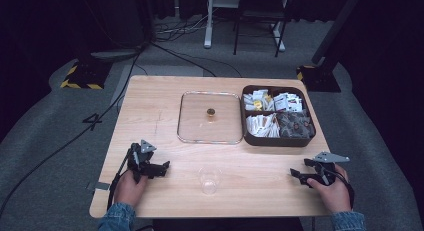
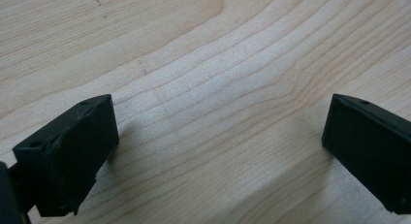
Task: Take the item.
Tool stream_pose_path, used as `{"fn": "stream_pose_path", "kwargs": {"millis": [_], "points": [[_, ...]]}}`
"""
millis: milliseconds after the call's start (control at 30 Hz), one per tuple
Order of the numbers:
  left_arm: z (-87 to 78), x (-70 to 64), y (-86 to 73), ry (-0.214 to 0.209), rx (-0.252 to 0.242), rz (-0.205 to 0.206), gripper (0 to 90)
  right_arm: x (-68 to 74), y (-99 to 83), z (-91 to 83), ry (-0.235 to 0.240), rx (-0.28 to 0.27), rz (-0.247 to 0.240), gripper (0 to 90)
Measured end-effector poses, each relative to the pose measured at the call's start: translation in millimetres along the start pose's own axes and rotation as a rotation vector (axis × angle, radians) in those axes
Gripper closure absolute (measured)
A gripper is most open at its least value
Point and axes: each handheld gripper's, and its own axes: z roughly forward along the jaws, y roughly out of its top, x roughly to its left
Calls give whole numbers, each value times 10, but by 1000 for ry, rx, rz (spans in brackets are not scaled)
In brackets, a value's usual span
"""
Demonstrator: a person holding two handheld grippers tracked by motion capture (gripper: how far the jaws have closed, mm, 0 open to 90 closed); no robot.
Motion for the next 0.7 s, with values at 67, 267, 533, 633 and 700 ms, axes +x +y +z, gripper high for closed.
{"fn": "stream_pose_path", "kwargs": {"millis": [67, 267, 533, 633, 700], "points": [[0, 0, 0, 0, 0, 0, 0, 18, 58, -74, -15, -4, -12, 222], [-1, 2, 0, 1, 0, 3, 0, 20, 193, -254, 3, -41, 0, 221], [-4, -1, -2, 4, 3, 2, 0, -45, 419, -471, -10, -72, 50, 250], [-4, -1, -1, 4, 3, 2, 0, -63, 501, -527, -18, -84, 58, 251], [-4, 0, -1, 5, 2, 3, 0, -83, 565, -555, -22, -100, 52, 246]]}}
